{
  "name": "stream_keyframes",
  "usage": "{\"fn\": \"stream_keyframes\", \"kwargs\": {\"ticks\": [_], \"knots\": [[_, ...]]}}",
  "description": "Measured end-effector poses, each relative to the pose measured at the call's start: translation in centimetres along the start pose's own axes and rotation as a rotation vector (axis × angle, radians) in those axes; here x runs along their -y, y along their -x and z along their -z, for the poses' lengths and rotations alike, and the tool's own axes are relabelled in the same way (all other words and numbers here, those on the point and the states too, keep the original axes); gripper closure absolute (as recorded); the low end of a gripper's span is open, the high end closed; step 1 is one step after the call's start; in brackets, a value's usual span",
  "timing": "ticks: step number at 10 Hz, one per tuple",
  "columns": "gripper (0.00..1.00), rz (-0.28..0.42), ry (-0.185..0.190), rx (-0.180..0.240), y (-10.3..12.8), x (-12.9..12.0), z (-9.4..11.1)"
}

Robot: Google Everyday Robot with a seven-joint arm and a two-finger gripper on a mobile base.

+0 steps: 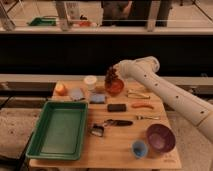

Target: Place grapes in red bowl

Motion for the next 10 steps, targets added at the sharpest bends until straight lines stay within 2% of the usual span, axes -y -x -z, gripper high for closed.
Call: {"fn": "stream_keyframes", "kwargs": {"ticks": [10], "knots": [[0.98,0.016,0.012,-0.01,-1.0,-0.2,-2.1]]}}
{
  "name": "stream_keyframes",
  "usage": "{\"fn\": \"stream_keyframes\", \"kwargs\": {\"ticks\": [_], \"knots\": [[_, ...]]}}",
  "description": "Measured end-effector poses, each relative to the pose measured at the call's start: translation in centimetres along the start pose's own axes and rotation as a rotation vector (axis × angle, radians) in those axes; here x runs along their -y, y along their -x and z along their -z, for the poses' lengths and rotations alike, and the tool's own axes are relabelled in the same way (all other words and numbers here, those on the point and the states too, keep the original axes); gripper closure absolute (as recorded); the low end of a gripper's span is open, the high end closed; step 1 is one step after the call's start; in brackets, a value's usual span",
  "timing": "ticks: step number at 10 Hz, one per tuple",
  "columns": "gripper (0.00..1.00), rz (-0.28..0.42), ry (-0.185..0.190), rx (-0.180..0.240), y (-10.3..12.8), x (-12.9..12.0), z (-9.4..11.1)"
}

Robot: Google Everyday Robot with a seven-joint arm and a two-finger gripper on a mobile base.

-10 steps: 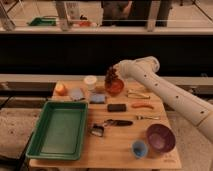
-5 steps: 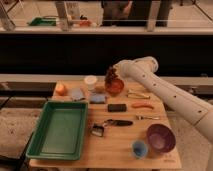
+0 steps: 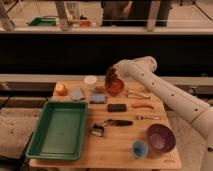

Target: Place grapes in red bowl

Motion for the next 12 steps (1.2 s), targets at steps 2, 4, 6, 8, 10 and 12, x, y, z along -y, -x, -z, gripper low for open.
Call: {"fn": "stream_keyframes", "kwargs": {"ticks": [2,4,6,8,10,12], "knots": [[0.98,-0.002,0.005,0.004,0.1,-0.1,-0.5],[0.98,-0.003,0.006,0.003,0.0,-0.2,-0.8],[0.98,0.0,0.007,-0.006,-0.4,-0.3,-0.9],[0.97,-0.001,0.003,-0.012,-0.4,-0.1,-0.9],[0.82,-0.007,0.008,-0.025,-0.7,0.0,-0.8],[0.6,-0.02,0.014,-0.032,-1.0,0.2,-0.7]]}}
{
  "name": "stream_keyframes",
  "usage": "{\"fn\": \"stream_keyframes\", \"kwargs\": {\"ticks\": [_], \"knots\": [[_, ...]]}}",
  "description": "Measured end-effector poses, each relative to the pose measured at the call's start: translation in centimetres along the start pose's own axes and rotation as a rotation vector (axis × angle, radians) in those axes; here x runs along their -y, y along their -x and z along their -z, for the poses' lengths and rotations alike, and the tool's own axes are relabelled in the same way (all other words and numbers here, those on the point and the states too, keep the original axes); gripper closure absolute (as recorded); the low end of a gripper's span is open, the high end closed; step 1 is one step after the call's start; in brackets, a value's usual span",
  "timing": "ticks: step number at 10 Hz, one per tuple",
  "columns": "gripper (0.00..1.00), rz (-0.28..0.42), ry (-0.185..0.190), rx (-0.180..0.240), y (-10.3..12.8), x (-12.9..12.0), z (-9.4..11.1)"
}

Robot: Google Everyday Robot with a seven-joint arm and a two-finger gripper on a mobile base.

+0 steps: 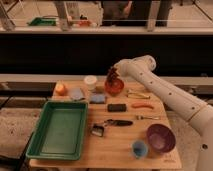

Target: Place grapes in red bowl

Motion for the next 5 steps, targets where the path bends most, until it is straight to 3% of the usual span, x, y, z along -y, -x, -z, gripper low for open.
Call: {"fn": "stream_keyframes", "kwargs": {"ticks": [3,5], "knots": [[0.29,-0.02,0.001,0.001,-0.39,0.02,0.38],[0.2,-0.021,0.0,0.005,-0.26,0.16,0.53]]}}
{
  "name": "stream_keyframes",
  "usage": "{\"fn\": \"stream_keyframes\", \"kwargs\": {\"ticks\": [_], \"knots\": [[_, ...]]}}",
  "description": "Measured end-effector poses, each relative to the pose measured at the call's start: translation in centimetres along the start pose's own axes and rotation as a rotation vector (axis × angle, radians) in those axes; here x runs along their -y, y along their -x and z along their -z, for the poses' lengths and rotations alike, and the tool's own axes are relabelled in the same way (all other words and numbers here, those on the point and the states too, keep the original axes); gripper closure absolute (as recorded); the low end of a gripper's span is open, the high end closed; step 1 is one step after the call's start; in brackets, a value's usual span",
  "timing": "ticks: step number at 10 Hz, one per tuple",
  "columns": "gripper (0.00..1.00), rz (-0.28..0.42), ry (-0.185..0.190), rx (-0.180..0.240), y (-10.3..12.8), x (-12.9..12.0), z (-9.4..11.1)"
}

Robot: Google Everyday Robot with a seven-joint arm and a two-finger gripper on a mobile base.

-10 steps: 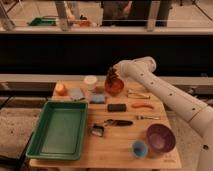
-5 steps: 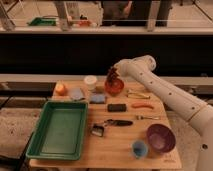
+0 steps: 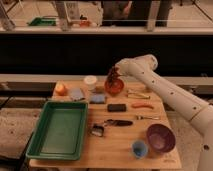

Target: Place grapes in red bowl

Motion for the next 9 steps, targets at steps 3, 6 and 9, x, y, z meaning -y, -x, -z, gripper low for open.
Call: {"fn": "stream_keyframes", "kwargs": {"ticks": [3,6,9], "knots": [[0.2,0.001,-0.003,0.005,0.2,0.2,0.1],[0.2,-0.005,-0.016,0.015,0.6,0.6,0.6],[0.2,-0.063,-0.043,0.029,-0.2,1.2,2.2]]}}
